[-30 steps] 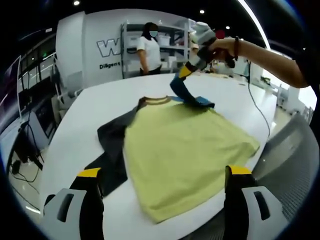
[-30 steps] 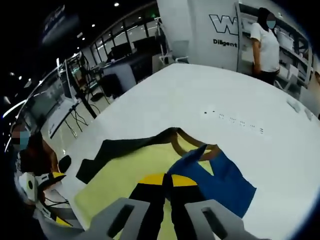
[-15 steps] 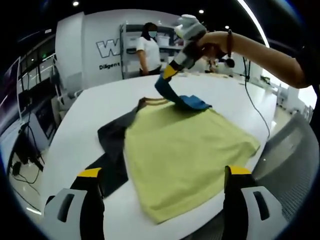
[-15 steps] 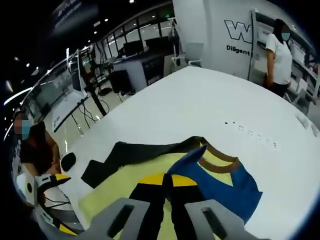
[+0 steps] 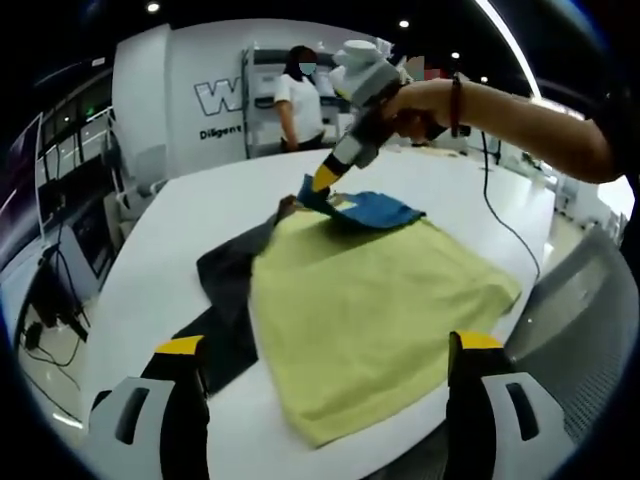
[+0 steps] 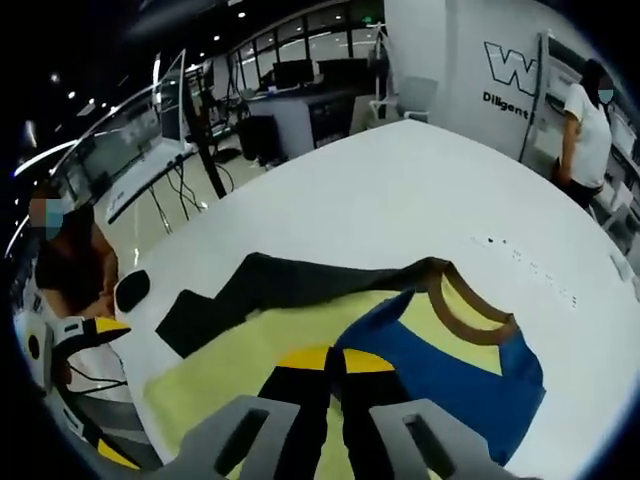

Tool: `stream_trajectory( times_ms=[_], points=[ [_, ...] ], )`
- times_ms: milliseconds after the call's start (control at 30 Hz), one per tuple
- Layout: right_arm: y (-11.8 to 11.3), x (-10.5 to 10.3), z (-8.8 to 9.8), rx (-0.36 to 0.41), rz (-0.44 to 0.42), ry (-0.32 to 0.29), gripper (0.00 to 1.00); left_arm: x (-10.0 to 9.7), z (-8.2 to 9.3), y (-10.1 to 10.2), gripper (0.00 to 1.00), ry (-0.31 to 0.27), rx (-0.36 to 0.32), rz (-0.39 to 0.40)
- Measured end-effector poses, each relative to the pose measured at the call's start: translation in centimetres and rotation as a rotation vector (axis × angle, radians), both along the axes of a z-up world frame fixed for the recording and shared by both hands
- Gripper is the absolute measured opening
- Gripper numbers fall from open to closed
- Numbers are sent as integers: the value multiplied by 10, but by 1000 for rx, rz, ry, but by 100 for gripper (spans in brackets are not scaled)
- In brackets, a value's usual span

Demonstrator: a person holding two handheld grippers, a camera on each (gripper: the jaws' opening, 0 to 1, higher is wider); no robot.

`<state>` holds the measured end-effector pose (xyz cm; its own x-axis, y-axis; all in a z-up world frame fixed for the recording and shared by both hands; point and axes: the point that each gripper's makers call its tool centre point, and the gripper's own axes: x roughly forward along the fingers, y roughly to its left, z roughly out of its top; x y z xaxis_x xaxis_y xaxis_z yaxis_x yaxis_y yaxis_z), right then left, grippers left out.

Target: Fold the garment on the visible template until the final outline fits inside the template.

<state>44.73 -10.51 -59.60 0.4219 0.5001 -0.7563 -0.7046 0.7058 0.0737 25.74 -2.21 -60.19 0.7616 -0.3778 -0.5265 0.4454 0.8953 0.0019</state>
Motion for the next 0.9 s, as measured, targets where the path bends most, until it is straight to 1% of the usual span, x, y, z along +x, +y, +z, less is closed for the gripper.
stream_trajectory(
  times_ms=[167,367,500,700,767,900],
  points=[
    [8,2,-13,9,1,8,0,0,0,0,97,2,-2,0],
    [17,0,-26,12,12,18,0,-1,-1,-2,97,6,-2,-8],
    [20,-2,-40,16,14,44,0,-1,-2,0,97,12,-7,-1],
    [25,-4,-57,27,11,66,0,-1,-2,0,97,14,-11,1],
    [26,-4,-63,21,18,64,0,-1,-2,0,97,17,-24,7],
    [31,-7,-66,27,53,44,0,-1,-2,1,97,15,-17,8]
  ],
)
